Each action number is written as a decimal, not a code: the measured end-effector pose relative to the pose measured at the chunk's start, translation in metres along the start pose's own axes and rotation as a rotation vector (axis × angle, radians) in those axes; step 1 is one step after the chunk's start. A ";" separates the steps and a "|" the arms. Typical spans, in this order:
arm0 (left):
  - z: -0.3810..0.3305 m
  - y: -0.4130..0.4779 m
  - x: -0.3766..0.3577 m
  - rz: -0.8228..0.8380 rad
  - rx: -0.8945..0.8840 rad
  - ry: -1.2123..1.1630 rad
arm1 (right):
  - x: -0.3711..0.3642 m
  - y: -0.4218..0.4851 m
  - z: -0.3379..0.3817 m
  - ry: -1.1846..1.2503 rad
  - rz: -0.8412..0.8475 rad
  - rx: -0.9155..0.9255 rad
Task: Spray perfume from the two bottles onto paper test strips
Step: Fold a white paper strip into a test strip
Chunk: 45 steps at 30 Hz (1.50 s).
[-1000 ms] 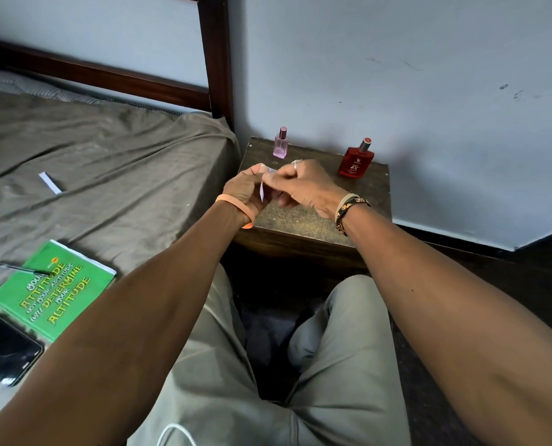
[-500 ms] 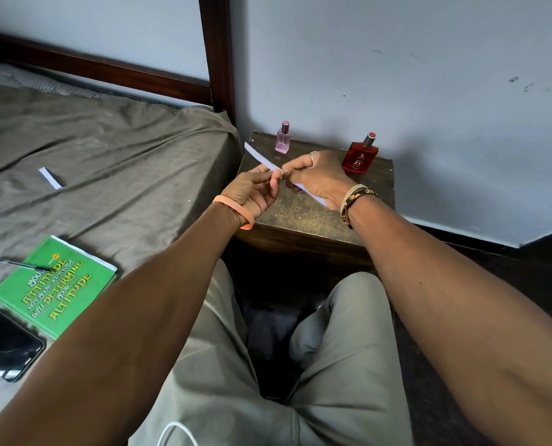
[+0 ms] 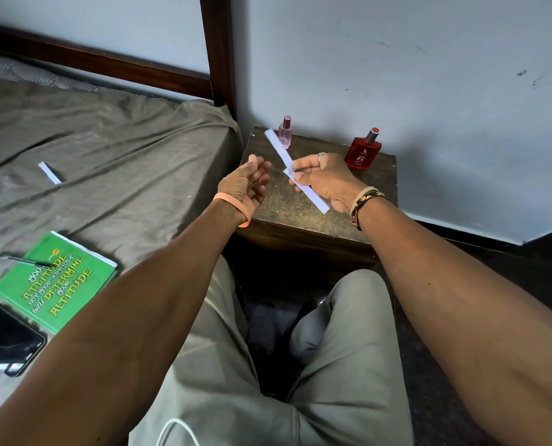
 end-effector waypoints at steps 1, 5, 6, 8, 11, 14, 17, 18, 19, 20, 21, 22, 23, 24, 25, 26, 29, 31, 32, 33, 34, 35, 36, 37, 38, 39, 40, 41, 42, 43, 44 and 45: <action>0.000 0.001 0.003 -0.009 0.006 0.002 | 0.001 -0.001 -0.001 -0.010 0.000 -0.003; 0.002 0.004 0.013 -0.059 0.038 0.006 | 0.005 -0.005 -0.002 0.003 -0.018 0.007; 0.003 0.004 0.012 -0.049 0.043 0.012 | 0.005 -0.006 -0.001 0.000 -0.022 0.011; 0.004 0.002 0.005 0.007 0.055 0.042 | 0.005 -0.006 0.000 -0.046 -0.050 0.013; 0.007 -0.006 -0.012 0.142 0.074 0.132 | 0.008 -0.006 0.001 -0.184 -0.118 0.006; 0.015 -0.011 -0.029 0.318 0.117 0.200 | 0.010 -0.004 0.001 -0.248 -0.161 -0.001; 0.021 -0.009 -0.031 0.334 0.123 0.226 | 0.011 -0.003 0.004 -0.292 -0.189 0.022; 0.020 -0.006 -0.027 0.290 0.105 0.231 | 0.011 -0.004 0.005 -0.298 -0.190 0.030; 0.019 -0.003 -0.023 0.237 0.082 0.223 | 0.010 -0.005 0.005 -0.297 -0.184 0.038; 0.018 0.001 -0.018 0.184 0.063 0.203 | 0.010 -0.006 0.006 -0.290 -0.174 0.044; 0.016 0.003 -0.013 0.135 0.048 0.181 | 0.010 -0.007 0.006 -0.278 -0.163 0.047; 0.015 0.006 -0.007 0.094 0.037 0.164 | 0.010 -0.008 0.005 -0.262 -0.155 0.050; 0.014 0.007 -0.002 0.064 0.032 0.151 | 0.010 -0.008 0.005 -0.245 -0.150 0.051; 0.013 0.008 0.001 0.047 0.032 0.138 | 0.010 -0.008 0.004 -0.229 -0.145 0.048; 0.012 0.008 0.004 0.038 0.035 0.125 | 0.010 -0.008 0.002 -0.221 -0.138 0.042; 0.012 0.007 0.005 0.032 0.038 0.115 | 0.009 -0.008 0.001 -0.219 -0.131 0.037; 0.012 0.007 0.010 0.001 0.046 0.092 | 0.005 -0.006 -0.002 -0.216 -0.111 0.031; 0.011 0.008 0.011 -0.018 0.045 0.076 | 0.002 -0.007 -0.002 -0.214 -0.098 0.032; 0.011 0.008 0.011 -0.025 0.040 0.073 | 0.002 -0.007 -0.001 -0.215 -0.094 0.035; 0.010 0.008 0.011 -0.029 0.036 0.070 | 0.001 -0.007 0.000 -0.213 -0.091 0.038; 0.010 0.008 0.011 -0.034 0.034 0.067 | 0.001 -0.007 0.000 -0.210 -0.090 0.037; 0.009 0.008 0.011 -0.039 0.032 0.062 | 0.002 -0.007 0.000 -0.208 -0.090 0.036; 0.009 0.008 0.012 -0.042 0.029 0.056 | 0.002 -0.008 0.000 -0.204 -0.091 0.034; 0.008 0.008 0.011 -0.038 0.026 0.051 | 0.003 -0.007 -0.001 -0.200 -0.094 0.033; 0.008 0.008 0.011 -0.034 0.023 0.048 | 0.004 -0.007 -0.001 -0.196 -0.095 0.030; 0.007 0.008 0.012 -0.036 0.019 0.044 | 0.004 -0.007 -0.003 -0.194 -0.095 0.027; 0.006 0.010 0.014 -0.049 0.011 0.045 | 0.004 -0.007 -0.004 -0.194 -0.095 0.021; 0.005 0.010 0.016 -0.067 -0.003 0.046 | 0.004 -0.005 -0.006 -0.189 -0.095 0.011; 0.003 0.010 0.019 -0.088 -0.033 0.057 | 0.004 -0.005 -0.008 -0.178 -0.094 -0.002; -0.002 0.009 0.021 -0.113 -0.082 0.084 | 0.004 -0.004 -0.011 -0.158 -0.092 -0.019; -0.008 0.008 0.022 -0.137 -0.147 0.136 | 0.004 -0.004 -0.013 -0.125 -0.094 -0.041; -0.014 0.006 0.022 -0.155 -0.214 0.210 | 0.005 -0.004 -0.016 -0.079 -0.104 -0.066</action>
Point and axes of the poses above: each hand's wrist, its own y-axis towards the middle knuckle, its own x-axis out of the back of the hand, z = x × y, the point moved 10 cm from there along y, towards the middle knuckle, and after that the axes turned 2 degrees about x, right-handed, at the moved point
